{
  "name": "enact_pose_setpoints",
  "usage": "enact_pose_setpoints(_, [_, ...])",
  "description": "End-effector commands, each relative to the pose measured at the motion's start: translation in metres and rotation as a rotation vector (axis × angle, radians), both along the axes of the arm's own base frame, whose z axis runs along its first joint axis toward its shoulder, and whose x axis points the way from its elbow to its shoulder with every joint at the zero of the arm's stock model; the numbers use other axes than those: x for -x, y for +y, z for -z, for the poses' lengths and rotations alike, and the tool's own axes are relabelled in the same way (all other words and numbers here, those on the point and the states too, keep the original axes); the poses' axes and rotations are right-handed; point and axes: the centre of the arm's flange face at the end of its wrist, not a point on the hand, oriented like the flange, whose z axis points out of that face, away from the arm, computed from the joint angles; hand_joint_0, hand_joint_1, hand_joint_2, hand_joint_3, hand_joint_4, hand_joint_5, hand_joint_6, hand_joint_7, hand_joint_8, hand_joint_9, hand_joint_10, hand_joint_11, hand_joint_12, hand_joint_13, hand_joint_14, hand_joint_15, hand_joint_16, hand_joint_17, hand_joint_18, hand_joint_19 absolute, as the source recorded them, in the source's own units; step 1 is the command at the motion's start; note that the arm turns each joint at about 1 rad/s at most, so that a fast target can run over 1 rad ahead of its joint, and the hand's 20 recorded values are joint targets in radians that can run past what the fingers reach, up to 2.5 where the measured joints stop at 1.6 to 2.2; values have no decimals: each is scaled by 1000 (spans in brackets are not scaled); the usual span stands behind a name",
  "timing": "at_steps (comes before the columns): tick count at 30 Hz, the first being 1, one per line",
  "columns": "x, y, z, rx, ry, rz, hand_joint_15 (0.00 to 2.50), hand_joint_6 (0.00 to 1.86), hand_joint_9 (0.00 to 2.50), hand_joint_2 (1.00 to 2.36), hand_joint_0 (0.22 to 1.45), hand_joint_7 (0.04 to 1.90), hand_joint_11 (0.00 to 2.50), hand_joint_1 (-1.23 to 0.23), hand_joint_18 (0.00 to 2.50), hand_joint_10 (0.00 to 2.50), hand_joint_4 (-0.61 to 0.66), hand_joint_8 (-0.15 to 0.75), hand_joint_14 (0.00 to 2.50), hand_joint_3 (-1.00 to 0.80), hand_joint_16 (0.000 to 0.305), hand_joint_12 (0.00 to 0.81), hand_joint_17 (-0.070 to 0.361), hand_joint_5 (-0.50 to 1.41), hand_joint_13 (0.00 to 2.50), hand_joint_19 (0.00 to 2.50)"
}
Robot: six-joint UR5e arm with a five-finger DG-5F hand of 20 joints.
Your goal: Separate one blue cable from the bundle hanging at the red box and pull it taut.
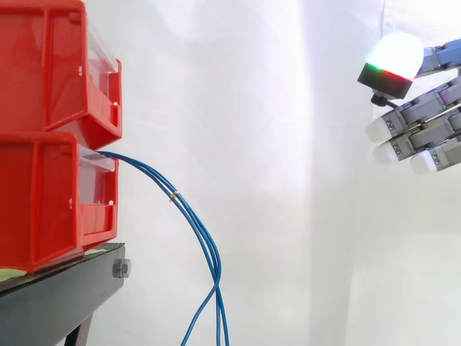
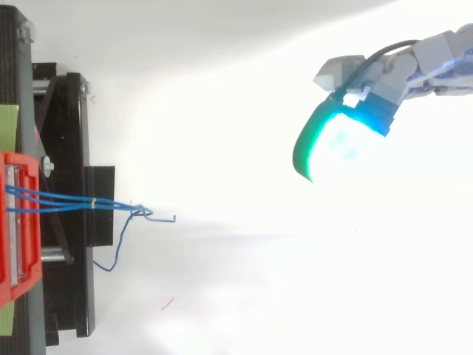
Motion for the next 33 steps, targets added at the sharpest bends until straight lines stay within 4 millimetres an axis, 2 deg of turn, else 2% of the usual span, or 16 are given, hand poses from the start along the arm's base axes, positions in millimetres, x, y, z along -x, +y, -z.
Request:
enact_pose_setpoints(1, [0, 0, 0, 0, 1, 0, 44, 501, 0, 1000, 445, 671, 0, -617, 0, 0, 88, 228, 0, -500, 66, 358, 149, -300, 0, 109])
enact_pose_setpoints(6, [0, 0, 1, -1, 2, 0, 28, 501, 0, 1000, 453, 678, 0, -634, 0, 0, 105, 229, 2, -500, 65, 356, 147, -296, 0, 74])
enact_pose_setpoints(9, [0, 0, 1, 0, 2, 0, 36, 501, 0, 1000, 456, 698, 0, -605, 0, 1, 171, 272, 1, -500, 70, 386, 157, -287, 0, 64])
enact_pose_setpoints(14, [0, 1, 1, -1, 2, -1, 22, 501, 11, 1000, 470, 701, 0, -625, 0, 1, 154, 243, 0, -500, 67, 359, 150, -280, 0, 58])
enact_pose_setpoints(33, [0, 0, 1, 0, 2, 0, 30, 501, 55, 1000, 475, 711, 0, -623, 0, 0, 168, 258, 0, -500, 66, 361, 149, -276, 0, 77])
